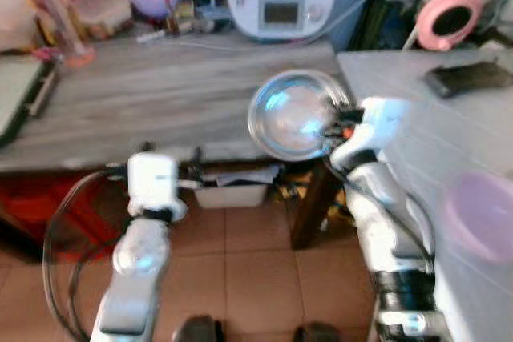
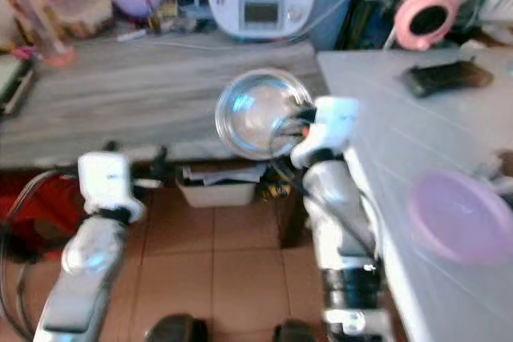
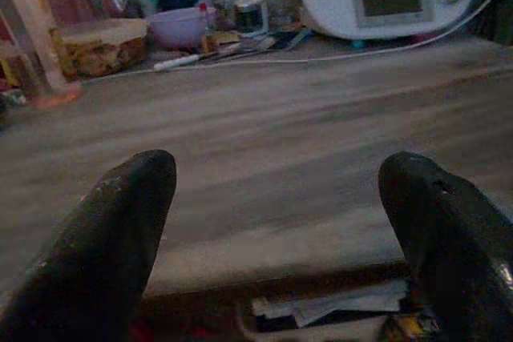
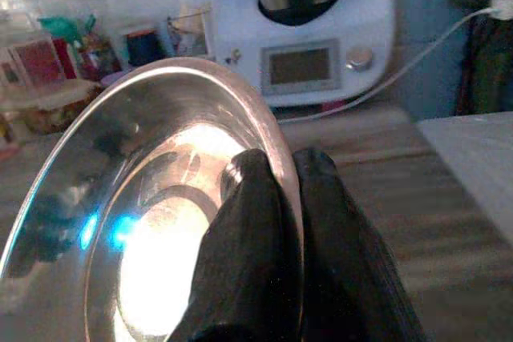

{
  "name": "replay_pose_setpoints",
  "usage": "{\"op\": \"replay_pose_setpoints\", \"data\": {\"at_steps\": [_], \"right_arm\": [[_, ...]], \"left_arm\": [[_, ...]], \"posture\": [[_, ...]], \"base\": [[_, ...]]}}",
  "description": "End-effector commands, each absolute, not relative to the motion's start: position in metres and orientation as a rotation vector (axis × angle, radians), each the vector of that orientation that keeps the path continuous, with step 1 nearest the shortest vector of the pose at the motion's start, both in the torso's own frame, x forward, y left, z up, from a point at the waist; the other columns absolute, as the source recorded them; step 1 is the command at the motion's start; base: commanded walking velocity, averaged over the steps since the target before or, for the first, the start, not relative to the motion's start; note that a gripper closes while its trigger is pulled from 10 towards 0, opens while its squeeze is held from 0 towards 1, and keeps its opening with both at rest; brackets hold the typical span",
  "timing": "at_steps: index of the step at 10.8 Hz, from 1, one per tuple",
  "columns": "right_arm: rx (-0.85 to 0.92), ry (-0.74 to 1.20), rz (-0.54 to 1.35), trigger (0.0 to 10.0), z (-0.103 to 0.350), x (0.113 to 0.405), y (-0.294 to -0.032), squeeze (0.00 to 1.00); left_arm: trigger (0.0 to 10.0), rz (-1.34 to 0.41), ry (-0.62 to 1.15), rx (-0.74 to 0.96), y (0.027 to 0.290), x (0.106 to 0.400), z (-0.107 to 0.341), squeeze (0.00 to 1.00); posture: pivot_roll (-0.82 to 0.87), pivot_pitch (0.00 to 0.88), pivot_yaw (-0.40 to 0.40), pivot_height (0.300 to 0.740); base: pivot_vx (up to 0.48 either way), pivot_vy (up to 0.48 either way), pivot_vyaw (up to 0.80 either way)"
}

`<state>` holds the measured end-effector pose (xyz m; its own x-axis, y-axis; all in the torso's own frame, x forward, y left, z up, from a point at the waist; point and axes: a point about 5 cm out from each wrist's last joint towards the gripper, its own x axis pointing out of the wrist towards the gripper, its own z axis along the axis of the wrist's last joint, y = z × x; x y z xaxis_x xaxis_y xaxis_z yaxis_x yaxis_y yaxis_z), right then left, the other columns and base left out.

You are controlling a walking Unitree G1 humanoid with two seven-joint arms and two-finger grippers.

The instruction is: Setting the table

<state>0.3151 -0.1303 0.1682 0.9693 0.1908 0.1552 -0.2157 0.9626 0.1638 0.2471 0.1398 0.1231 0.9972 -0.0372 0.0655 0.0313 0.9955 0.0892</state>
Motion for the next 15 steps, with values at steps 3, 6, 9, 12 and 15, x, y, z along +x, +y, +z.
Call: {"op": "replay_pose_setpoints", "data": {"at_steps": [3, 6, 9, 12, 15], "right_arm": [[0.226, -0.109, 0.089, 10.0, 0.167, 0.325, -0.155, 0.0], [0.316, -0.015, 0.102, 10.0, 0.152, 0.33, -0.151, 0.0], [0.434, 0.114, 0.095, 10.0, 0.139, 0.34, -0.143, 0.0], [0.478, 0.163, 0.113, 10.0, 0.138, 0.35, -0.132, 0.0], [0.467, 0.192, 0.079, 10.0, 0.141, 0.362, -0.128, 0.0]], "left_arm": [[10.0, -0.066, -0.09, 0.091, 0.133, 0.244, 0.129, 0.0], [10.0, -0.02, -0.059, 0.104, 0.139, 0.235, 0.125, 0.0], [10.0, 0.014, -0.04, 0.134, 0.153, 0.23, 0.127, 0.0], [10.0, 0.008, -0.026, 0.132, 0.151, 0.223, 0.128, 0.0], [10.0, -0.008, -0.018, 0.134, 0.149, 0.224, 0.13, 0.0]], "posture": [[0.06, 0.103, 0.017, 0.74], [0.07, 0.103, 0.033, 0.74], [0.1, 0.121, 0.038, 0.74], [0.11, 0.15, 0.047, 0.74], [0.13, 0.161, 0.049, 0.74]], "base": [[0.233, 0.22, 0.0], [0.0, 0.0, 0.0], [0.0, 0.0, 0.0], [0.0, 0.0, 0.0], [0.0, 0.0, 0.0]]}}
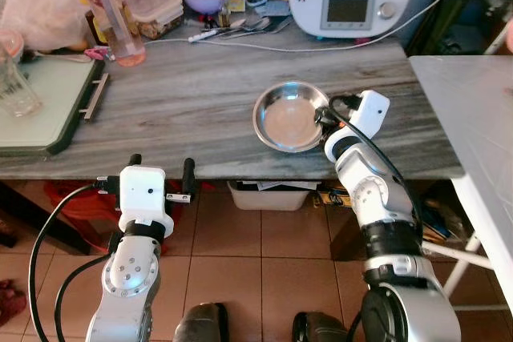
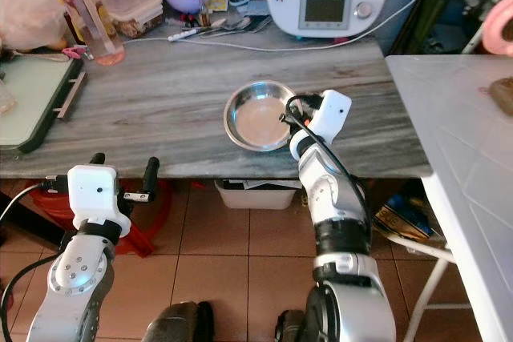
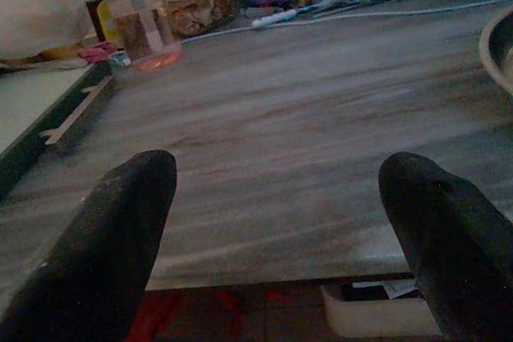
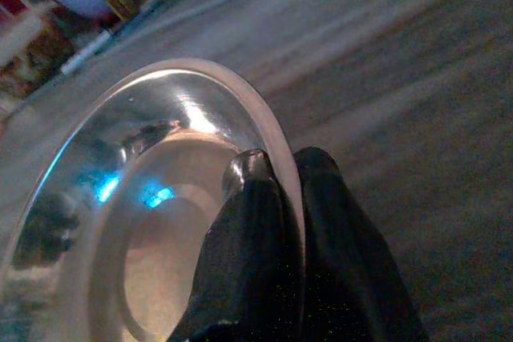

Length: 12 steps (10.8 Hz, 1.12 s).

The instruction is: Setting the table

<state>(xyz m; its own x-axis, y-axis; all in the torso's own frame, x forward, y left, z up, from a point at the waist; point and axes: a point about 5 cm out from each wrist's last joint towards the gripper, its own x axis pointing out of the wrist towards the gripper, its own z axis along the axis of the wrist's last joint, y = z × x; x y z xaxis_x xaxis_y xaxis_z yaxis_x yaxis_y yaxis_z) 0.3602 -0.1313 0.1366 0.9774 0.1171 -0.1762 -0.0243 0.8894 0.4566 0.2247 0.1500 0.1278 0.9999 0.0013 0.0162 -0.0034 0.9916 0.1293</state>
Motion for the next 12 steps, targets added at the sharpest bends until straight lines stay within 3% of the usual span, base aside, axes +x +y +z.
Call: {"op": "replay_pose_setpoints", "data": {"at_steps": [1, 2, 3, 4, 6, 10, 12], "right_arm": [[0.447, 0.225, 0.084, 10.0, 0.137, 0.363, -0.125, 0.0], [0.459, 0.249, 0.063, 10.0, 0.132, 0.364, -0.124, 0.0], [0.44, 0.24, 0.063, 10.0, 0.132, 0.365, -0.124, 0.74], [0.436, 0.24, 0.058, 10.0, 0.132, 0.366, -0.125, 1.0], [0.427, 0.247, 0.043, 10.0, 0.131, 0.367, -0.13, 1.0], [0.352, 0.075, 0.056, 10.0, 0.152, 0.359, -0.146, 1.0], [0.219, -0.071, 0.057, 10.0, 0.165, 0.346, -0.156, 1.0]], "left_arm": [[10.0, -0.011, -0.016, 0.137, 0.149, 0.223, 0.13, 0.0], [10.0, 0.0, -0.014, 0.143, 0.15, 0.223, 0.13, 0.0], [10.0, 0.003, -0.012, 0.146, 0.15, 0.223, 0.13, 0.0], [10.0, 0.002, -0.011, 0.146, 0.15, 0.224, 0.13, 0.0], [10.0, 0.006, -0.014, 0.143, 0.149, 0.226, 0.131, 0.0], [10.0, 0.033, 0.0, 0.125, 0.148, 0.23, 0.125, 0.0], [10.0, 0.042, -0.005, 0.118, 0.149, 0.232, 0.125, 0.0]], "posture": [[0.13, 0.163, 0.05, 0.74], [0.13, 0.161, 0.049, 0.74], [0.13, 0.16, 0.051, 0.74], [0.13, 0.161, 0.051, 0.74], [0.13, 0.148, 0.038, 0.74], [0.1, 0.122, 0.026, 0.74], [0.09, 0.115, 0.023, 0.74]], "base": [[0.0, 0.0, 0.0], [0.0, 0.0, 0.0], [0.0, 0.0, 0.0], [0.0, 0.0, 0.0], [0.0, 0.0, 0.0], [0.0, 0.0, 0.0], [0.0, 0.0, 0.0]]}}
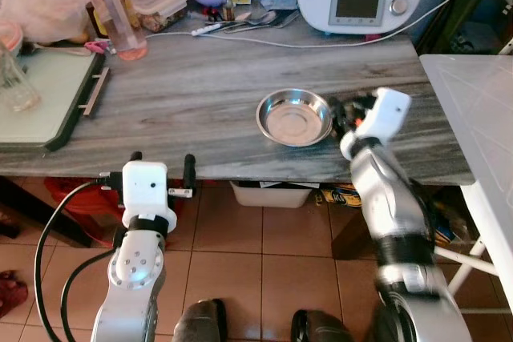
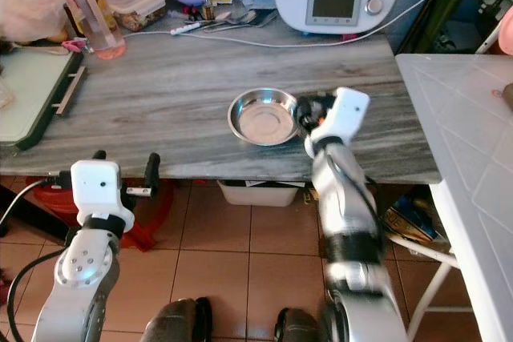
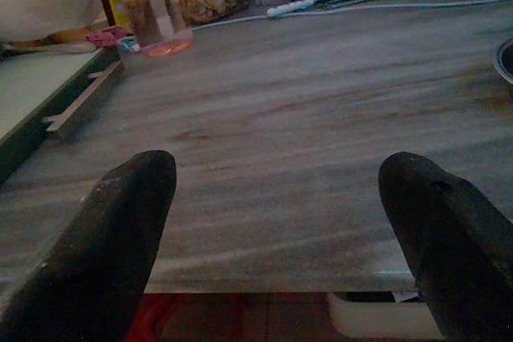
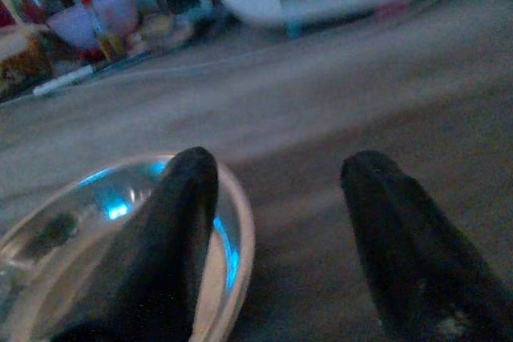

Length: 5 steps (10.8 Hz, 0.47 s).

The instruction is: Setting the table

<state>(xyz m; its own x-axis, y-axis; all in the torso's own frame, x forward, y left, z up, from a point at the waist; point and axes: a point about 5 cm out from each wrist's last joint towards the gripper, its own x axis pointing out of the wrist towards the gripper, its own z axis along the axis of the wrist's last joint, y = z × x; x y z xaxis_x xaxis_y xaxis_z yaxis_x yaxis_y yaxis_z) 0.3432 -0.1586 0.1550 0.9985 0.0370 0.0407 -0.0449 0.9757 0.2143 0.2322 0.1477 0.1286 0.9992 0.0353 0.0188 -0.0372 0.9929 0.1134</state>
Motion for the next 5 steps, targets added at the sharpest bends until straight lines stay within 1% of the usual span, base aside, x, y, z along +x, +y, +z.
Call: {"op": "replay_pose_setpoints", "data": {"at_steps": [1, 3, 4, 5], "right_arm": [[0.173, -0.11, 0.055, 10.0, 0.169, 0.34, -0.158, 1.0], [0.029, -0.178, 0.083, 10.0, 0.171, 0.319, -0.158, 1.0], [0.006, -0.201, 0.121, 10.0, 0.174, 0.309, -0.152, 1.0], [-0.079, -0.236, 0.134, 10.0, 0.175, 0.303, -0.148, 0.93]], "left_arm": [[10.0, 0.044, -0.006, 0.12, 0.15, 0.232, 0.125, 0.0], [10.0, 0.058, 0.007, 0.116, 0.154, 0.231, 0.122, 0.0], [10.0, 0.049, 0.002, 0.101, 0.156, 0.235, 0.126, 0.0], [10.0, 0.022, -0.027, 0.12, 0.153, 0.238, 0.129, 0.0]], "posture": [[0.09, 0.108, 0.022, 0.74], [0.08, 0.088, 0.009, 0.74], [0.08, 0.099, 0.011, 0.74], [0.06, 0.099, 0.011, 0.74]], "base": [[0.0, 0.0, 0.0], [0.0, 0.0, 0.0], [0.0, 0.0, 0.0], [0.0, 0.0, 0.0]]}}
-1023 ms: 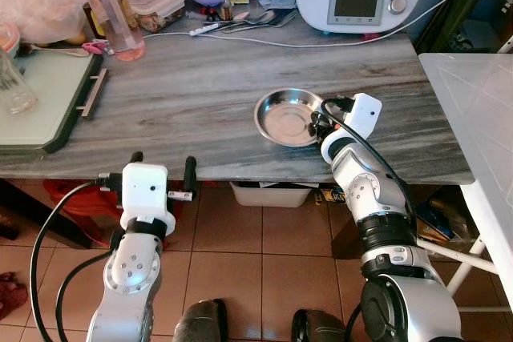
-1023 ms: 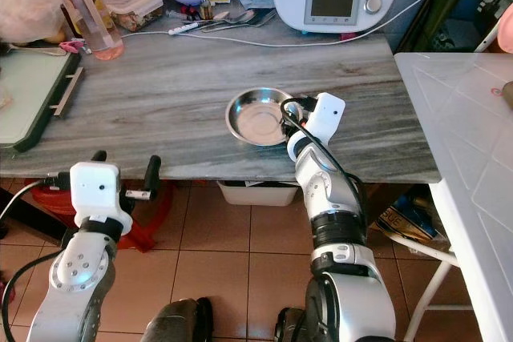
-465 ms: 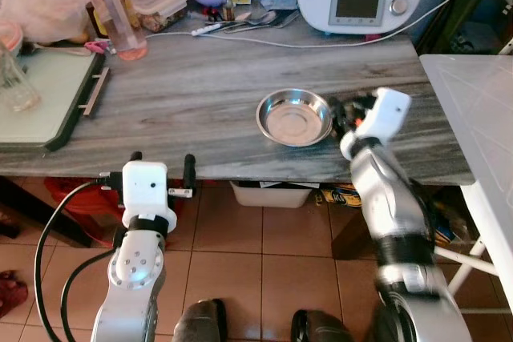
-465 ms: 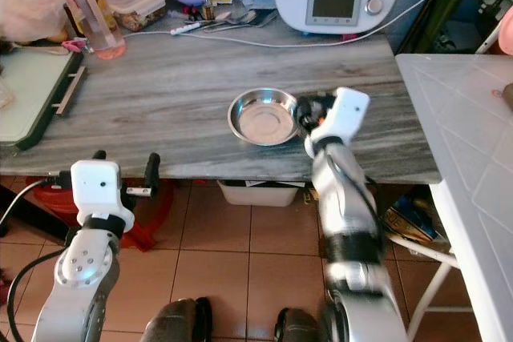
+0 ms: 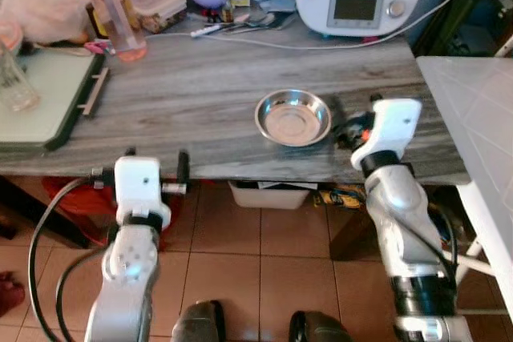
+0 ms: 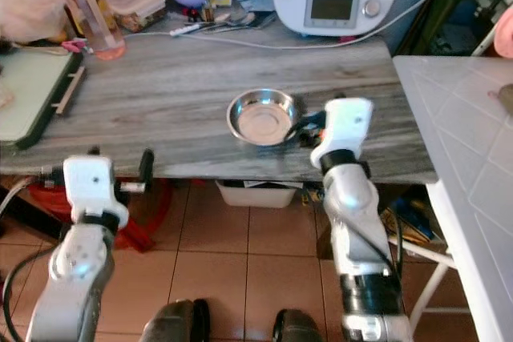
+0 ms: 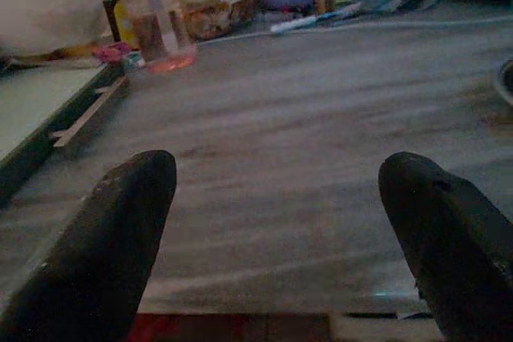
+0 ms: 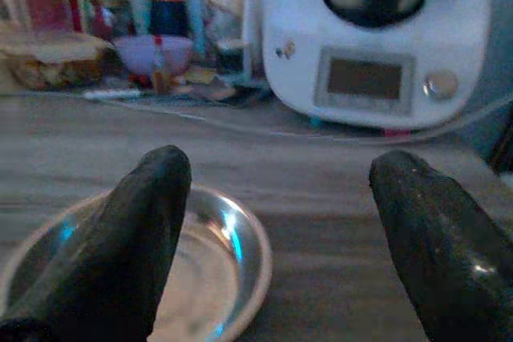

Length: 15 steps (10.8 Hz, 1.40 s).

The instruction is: Setting the table

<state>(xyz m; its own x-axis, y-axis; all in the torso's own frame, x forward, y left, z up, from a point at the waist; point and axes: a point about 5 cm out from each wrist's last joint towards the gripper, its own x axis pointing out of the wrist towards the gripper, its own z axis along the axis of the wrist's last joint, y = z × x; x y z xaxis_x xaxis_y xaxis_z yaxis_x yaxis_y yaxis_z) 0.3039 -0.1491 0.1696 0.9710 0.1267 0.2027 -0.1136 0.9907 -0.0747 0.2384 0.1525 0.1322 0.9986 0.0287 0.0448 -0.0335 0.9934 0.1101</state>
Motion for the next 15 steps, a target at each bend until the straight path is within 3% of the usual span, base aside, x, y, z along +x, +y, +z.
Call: {"op": "replay_pose_setpoints", "data": {"at_steps": [1, 3, 5, 12, 15], "right_arm": [[-0.058, -0.206, 0.097, 10.0, 0.169, 0.3, -0.153, 0.0], [-0.074, -0.182, 0.093, 10.0, 0.166, 0.298, -0.152, 0.0], [-0.006, -0.133, 0.05, 10.0, 0.162, 0.304, -0.159, 0.0], [-0.1, -0.106, -0.04, 10.0, 0.16, 0.316, -0.16, 0.0], [-0.036, -0.07, -0.042, 10.0, 0.157, 0.318, -0.167, 0.0]], "left_arm": [[10.0, 0.056, -0.015, 0.105, 0.155, 0.237, 0.125, 0.0], [10.0, 0.024, -0.019, 0.084, 0.141, 0.238, 0.125, 0.0], [10.0, 0.04, -0.019, 0.094, 0.147, 0.237, 0.123, 0.0], [10.0, 0.018, -0.03, 0.1, 0.144, 0.241, 0.125, 0.0], [10.0, 0.019, -0.033, 0.099, 0.145, 0.241, 0.125, 0.0]], "posture": [[0.06, 0.079, 0.015, 0.74], [0.05, 0.084, 0.009, 0.74], [0.05, 0.06, 0.01, 0.74], [0.05, 0.051, 0.019, 0.74], [0.05, 0.035, 0.019, 0.74]], "base": [[0.0, 0.0, 0.0], [0.0, 0.0, 0.0], [-0.124, 0.0, 0.0], [-0.247, 0.0, 0.0], [-0.161, 0.0, 0.0]]}}
